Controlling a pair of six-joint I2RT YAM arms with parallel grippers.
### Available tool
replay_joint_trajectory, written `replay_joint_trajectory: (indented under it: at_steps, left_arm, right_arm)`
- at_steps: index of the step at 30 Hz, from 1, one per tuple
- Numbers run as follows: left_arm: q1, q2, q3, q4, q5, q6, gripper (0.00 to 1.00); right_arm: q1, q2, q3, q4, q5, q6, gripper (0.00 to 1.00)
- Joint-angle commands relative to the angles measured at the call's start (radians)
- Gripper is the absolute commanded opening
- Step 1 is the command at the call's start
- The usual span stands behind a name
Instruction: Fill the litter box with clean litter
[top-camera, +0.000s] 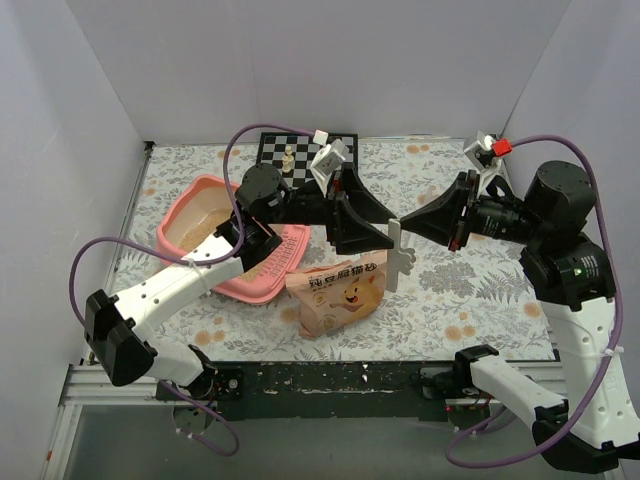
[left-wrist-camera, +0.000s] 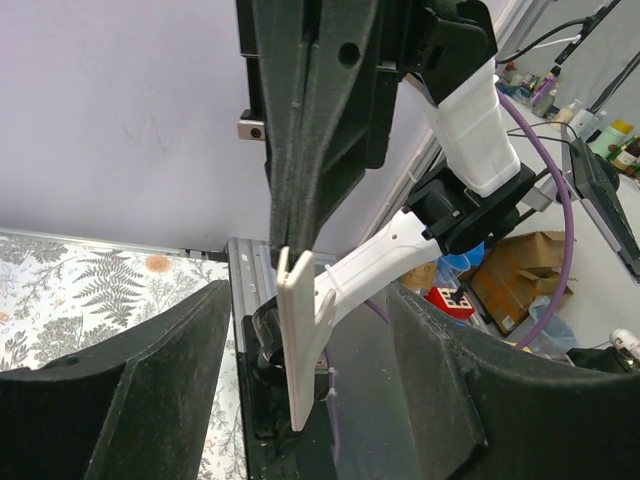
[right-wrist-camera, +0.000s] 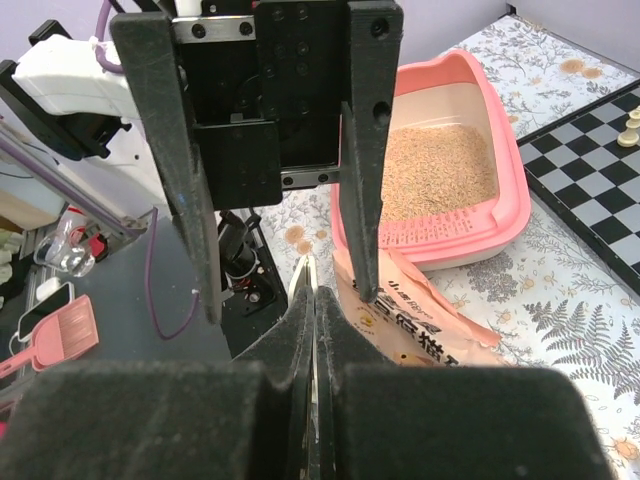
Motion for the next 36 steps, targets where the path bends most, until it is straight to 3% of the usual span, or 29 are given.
replay_joint_trajectory:
  at_steps: [1, 6, 13, 17, 18, 19, 20, 21, 23, 29, 36]
  left_arm:
    - [0.006, 0.006, 0.014, 0.069, 0.028, -0.036, 0.62]
    - [0.006, 0.010, 0.003, 0.076, 0.038, -0.039, 0.55]
    - [0.006, 0.029, 0.017, 0.069, 0.052, -0.028, 0.14]
    - [0.006, 0.030, 0.017, 0.070, 0.045, -0.025, 0.00]
    - [0.006, 0.029, 0.018, 0.067, 0.042, -0.022, 0.00]
    - [0.006, 0.021, 0.017, 0.063, 0.032, -0.016, 0.00]
    - [0.006, 0.015, 0.014, 0.055, 0.021, -0.005, 0.00]
    - [0.006, 0.004, 0.015, 0.038, 0.004, 0.005, 0.00]
    - [0.008, -0.010, 0.020, -0.009, -0.031, 0.033, 0.00]
    - [0.050, -0.063, -0.020, -0.071, -0.067, 0.042, 0.00]
    - [0.129, -0.122, -0.091, 0.007, -0.041, -0.036, 0.00]
  right_arm:
    - [-0.002, 0.013, -0.006, 0.109, -0.028, 0.045, 0.01]
    - [-0.002, 0.020, -0.009, 0.158, -0.037, 0.073, 0.01]
    - [-0.002, 0.016, -0.018, 0.183, -0.034, 0.085, 0.01]
    - [-0.002, 0.017, -0.014, 0.158, -0.034, 0.076, 0.01]
    - [-0.002, 0.017, -0.004, 0.143, -0.022, 0.069, 0.01]
    - [-0.002, 0.019, 0.012, 0.113, 0.010, 0.055, 0.09]
    - [-0.002, 0.019, 0.025, 0.076, 0.033, 0.041, 0.26]
    - [-0.002, 0.017, 0.037, 0.050, 0.062, 0.026, 0.37]
    - [-0.002, 0.007, 0.052, -0.018, 0.148, -0.002, 0.48]
    - [-0.002, -0.085, 0.036, -0.107, 0.320, -0.045, 0.59]
    - [-0.002, -0.153, -0.050, -0.115, 0.173, -0.040, 0.62]
